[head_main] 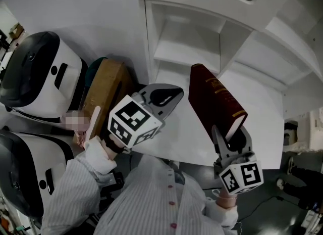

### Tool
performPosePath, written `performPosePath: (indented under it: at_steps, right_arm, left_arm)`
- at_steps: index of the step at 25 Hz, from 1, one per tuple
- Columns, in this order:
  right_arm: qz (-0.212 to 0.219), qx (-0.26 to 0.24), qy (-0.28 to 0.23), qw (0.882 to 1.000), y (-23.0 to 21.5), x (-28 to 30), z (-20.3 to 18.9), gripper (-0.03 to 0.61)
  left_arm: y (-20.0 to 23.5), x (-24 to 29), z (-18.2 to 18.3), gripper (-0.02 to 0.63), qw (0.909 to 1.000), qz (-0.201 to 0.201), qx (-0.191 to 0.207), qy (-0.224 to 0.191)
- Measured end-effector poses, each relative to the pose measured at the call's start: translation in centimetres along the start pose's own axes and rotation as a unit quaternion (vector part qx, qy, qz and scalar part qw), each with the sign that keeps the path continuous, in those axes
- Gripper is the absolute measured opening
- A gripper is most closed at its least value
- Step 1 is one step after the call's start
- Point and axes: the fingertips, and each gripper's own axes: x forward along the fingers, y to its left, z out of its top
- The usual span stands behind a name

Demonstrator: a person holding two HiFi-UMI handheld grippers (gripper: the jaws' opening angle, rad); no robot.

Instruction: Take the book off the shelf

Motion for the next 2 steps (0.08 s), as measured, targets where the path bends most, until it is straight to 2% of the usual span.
performPosePath:
  at_steps: [2]
  right_arm:
    - [-0.004, -0.004, -0.006, 1.000, -0.15, -0.28, 0.30, 0.224]
  left_arm:
    - [0.17, -0.08, 0.29, 0.011, 0.9998, -0.018, -0.009, -0.005]
